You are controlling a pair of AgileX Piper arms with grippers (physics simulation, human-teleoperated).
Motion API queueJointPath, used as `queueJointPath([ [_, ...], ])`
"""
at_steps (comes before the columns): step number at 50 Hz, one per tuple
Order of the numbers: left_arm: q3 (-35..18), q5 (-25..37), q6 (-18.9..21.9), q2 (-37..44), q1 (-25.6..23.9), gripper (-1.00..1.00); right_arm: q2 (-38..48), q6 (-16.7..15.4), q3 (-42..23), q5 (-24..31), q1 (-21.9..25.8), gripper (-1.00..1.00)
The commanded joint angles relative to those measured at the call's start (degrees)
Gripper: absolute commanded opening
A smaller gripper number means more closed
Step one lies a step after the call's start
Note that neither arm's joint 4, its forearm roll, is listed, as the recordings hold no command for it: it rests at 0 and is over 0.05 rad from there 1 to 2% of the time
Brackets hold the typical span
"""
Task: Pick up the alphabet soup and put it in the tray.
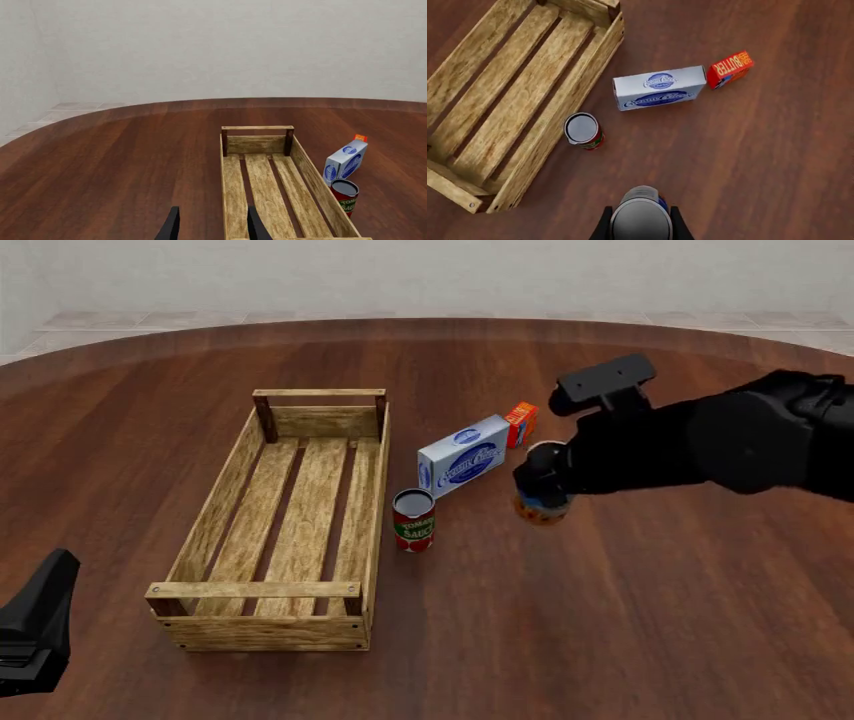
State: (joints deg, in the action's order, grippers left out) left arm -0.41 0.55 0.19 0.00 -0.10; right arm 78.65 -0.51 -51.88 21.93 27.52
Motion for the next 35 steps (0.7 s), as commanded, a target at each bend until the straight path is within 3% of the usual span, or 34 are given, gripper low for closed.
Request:
queueJointPath([
  [1, 0.1, -0.4, 0.0, 0.1, 0.1, 1.0, 0.0, -0.1, -4.5, 2.1, 2.2, -1.0],
  [35, 0.1, -0.4, 0.0, 0.1, 0.1, 1.0, 10.8, -0.2, -19.9, 4.0, 12.2, -1.0],
])
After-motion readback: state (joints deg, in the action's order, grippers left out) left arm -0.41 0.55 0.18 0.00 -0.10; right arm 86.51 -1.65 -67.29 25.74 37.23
